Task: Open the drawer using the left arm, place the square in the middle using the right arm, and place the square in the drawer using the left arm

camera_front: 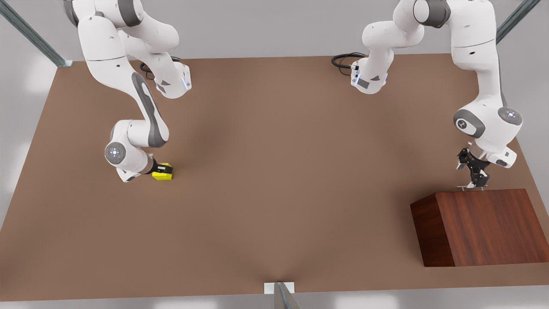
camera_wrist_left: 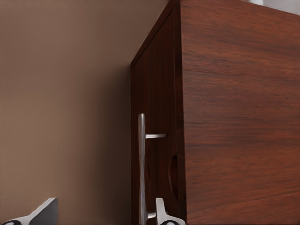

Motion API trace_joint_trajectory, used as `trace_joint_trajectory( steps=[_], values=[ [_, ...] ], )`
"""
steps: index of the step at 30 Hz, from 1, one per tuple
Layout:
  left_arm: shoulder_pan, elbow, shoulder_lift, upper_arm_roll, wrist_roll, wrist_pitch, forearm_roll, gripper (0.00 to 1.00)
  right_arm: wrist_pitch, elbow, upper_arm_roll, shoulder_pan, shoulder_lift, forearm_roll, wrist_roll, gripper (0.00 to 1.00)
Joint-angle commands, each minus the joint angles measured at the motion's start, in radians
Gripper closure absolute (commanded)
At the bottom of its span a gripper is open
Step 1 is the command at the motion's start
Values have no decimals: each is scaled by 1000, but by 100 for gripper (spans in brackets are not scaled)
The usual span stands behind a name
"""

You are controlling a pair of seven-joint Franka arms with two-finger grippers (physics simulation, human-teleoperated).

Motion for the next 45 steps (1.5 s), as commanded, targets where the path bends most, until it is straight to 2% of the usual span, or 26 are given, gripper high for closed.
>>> trace_joint_trajectory(
  steps=[1, 18, 20, 22, 23, 25, 45],
  values=[
    [0, 4, 4, 0, 2, 0, 0, 0, 4, 0, -1, -1, 2, 0, 0, 0],
    [16, 30, 65, 0, 11, 8, 8, 0, 161, -67, -2, 4, 73, 0, -13, 0],
    [16, 30, 65, 0, 11, 0, 8, 0, 165, -75, -2, 4, 75, 0, -13, 7],
    [16, 30, 65, 0, 11, -3, 8, 0, 168, -73, -2, 4, 84, 0, -13, 10],
    [16, 30, 65, 0, 9, -5, 8, 0, 170, -72, -2, 6, 87, 0, -14, 17],
    [14, 30, 62, -1, 8, -18, 8, 0, 182, -73, -2, 10, 88, 0, -13, 22],
    [11, 26, 31, -1, 5, -98, 9, 0, 173, -70, -2, 16, 61, 0, -14, 26]
  ],
)
